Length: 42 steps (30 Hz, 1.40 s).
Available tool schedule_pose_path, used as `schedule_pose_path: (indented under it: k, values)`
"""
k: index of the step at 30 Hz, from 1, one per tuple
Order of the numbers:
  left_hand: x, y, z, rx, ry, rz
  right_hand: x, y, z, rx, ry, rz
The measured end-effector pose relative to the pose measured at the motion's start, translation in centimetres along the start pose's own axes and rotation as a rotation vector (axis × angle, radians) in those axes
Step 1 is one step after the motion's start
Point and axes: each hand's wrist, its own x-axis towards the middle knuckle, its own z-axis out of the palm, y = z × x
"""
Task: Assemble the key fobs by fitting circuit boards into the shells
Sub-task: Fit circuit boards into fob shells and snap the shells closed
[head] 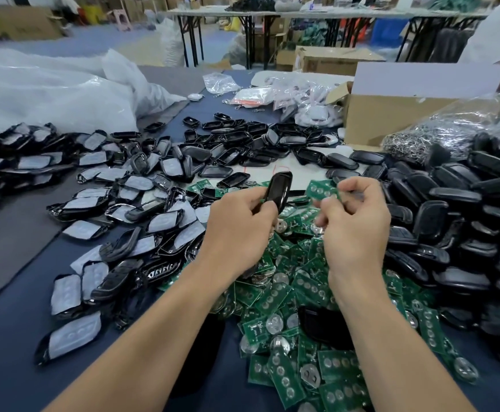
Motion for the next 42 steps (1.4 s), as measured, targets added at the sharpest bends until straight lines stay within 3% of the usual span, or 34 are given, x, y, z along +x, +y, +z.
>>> schedule_pose_path:
  k: [6, 14, 26, 42]
  values:
    - [-0.2, 0.5, -0.3, 0.011, -0.004, 0.035, 0.1, -0.4, -0.1, -0.104, -0.202, -0.098]
    - [-0.1, 0.2, 0.2, -0.092, 0.001, 0.031, 0.2, -0.3, -0.3, -0.131, -0.242, -0.149]
    - [0.0, -0.4, 0.4, -0.208, 0.013, 0.029, 0.6, 0.3, -0.5, -0.077, -0.165, -0.057]
    - [0.0, -0.1, 0.0, -0.3, -0.087, 0.027, 1.6, 0.8, -0.8, 0.083, -0.327, 0.144]
